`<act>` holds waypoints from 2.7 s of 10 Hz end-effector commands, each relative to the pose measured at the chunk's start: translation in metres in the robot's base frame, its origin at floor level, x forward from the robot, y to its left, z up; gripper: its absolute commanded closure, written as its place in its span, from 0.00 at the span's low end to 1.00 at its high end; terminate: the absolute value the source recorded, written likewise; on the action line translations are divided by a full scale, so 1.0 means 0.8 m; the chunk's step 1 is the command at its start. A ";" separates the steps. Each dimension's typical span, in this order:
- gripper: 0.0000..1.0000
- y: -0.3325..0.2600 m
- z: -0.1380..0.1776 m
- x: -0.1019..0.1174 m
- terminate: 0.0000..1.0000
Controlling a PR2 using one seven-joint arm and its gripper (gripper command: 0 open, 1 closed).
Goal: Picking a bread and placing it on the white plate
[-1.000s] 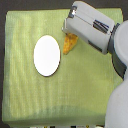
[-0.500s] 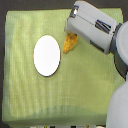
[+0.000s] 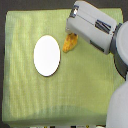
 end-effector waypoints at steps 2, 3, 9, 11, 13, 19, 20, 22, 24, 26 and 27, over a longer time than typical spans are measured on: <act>1.00 -0.005 0.010 0.004 0.00; 1.00 -0.005 0.010 0.005 0.00; 1.00 -0.019 0.052 0.014 0.00; 1.00 -0.026 0.085 0.023 0.00; 1.00 -0.032 0.116 0.022 0.00; 1.00 -0.011 0.161 0.001 0.00; 1.00 -0.011 0.162 -0.003 0.00; 1.00 0.017 0.156 -0.024 0.00; 1.00 0.062 0.154 -0.043 0.00; 1.00 0.102 0.151 -0.050 0.00; 1.00 0.126 0.148 -0.053 0.00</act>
